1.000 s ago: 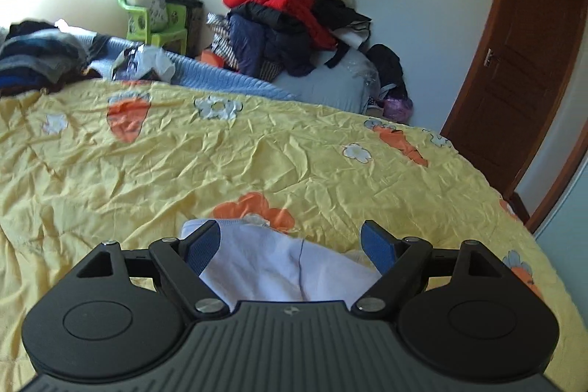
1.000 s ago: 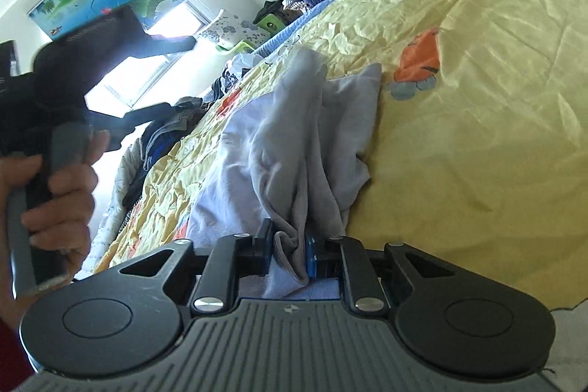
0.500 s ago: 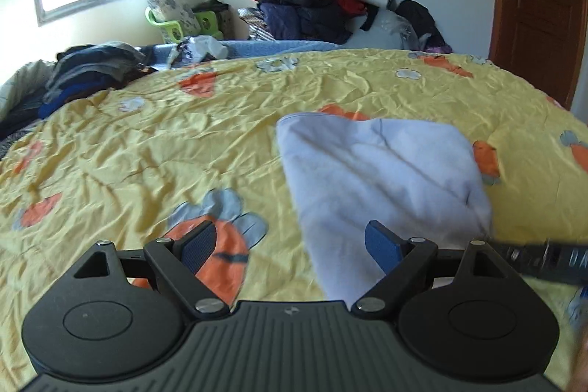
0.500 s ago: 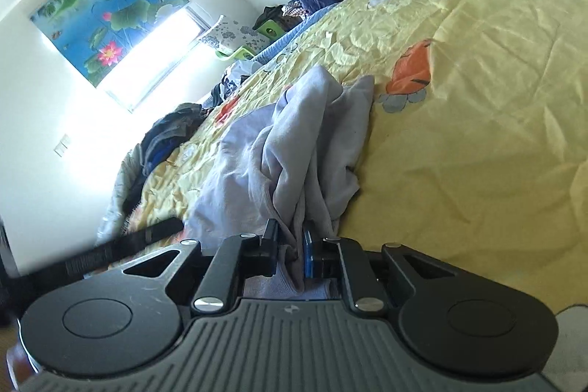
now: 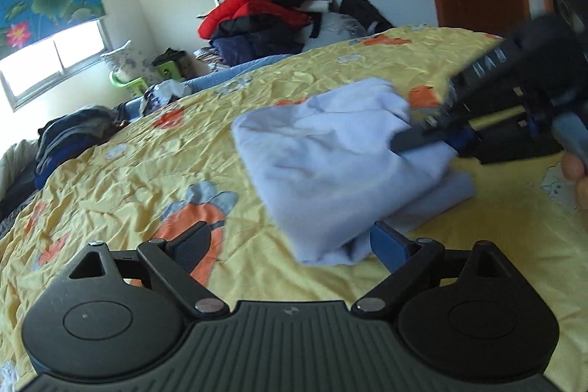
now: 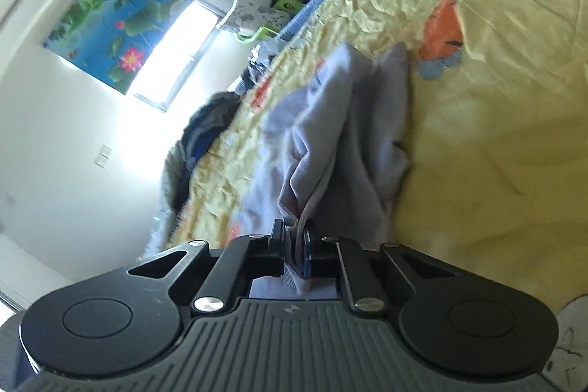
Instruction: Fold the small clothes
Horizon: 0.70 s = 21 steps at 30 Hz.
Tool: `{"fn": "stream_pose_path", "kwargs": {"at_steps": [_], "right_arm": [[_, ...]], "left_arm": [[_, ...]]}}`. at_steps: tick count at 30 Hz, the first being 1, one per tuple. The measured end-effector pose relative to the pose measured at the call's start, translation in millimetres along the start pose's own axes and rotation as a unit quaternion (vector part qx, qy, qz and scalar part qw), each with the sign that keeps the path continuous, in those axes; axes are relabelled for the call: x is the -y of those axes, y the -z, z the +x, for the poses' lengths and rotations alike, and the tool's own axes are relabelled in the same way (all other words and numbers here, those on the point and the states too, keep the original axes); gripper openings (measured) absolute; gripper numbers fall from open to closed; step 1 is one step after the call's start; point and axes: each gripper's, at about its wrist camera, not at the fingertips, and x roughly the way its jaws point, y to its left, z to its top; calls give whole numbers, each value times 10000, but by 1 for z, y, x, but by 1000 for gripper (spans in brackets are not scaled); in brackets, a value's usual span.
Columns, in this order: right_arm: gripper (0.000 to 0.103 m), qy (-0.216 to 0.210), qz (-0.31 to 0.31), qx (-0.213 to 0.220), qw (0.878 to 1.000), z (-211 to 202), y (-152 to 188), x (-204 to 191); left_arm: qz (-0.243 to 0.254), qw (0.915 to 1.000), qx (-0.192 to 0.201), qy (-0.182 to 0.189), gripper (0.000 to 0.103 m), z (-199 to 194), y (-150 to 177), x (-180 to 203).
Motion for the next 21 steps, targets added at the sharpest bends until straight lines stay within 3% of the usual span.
{"fn": "stream_pose_path", "kwargs": {"at_steps": [4,10,15,17,20,21], "right_arm": [[13,-410,108,131,9990,-1,-14,-16],[13,-577,125,251,9979,-6,-17,-23],[9,-385,134,318,9987,-16,-9,-12],[9,-211,92,306,9993,-19,-6,-7],[9,-93,69,126,9999,-17,2,1],[14,-9,74,119,9999,-17,4,2]], "left_arm": [[-93,10000,3,-7,94,9,-6,10],[-720,9945,-270,-715,95,23,-4,-9],[-1402,9853,-645,-733,96,20,11,-40],[-1447,9833,-714,-844,96,14,19,-43],[-1428,9839,-817,-704,95,8,27,-44],[-1400,9844,-805,-699,95,7,27,-43]]}}
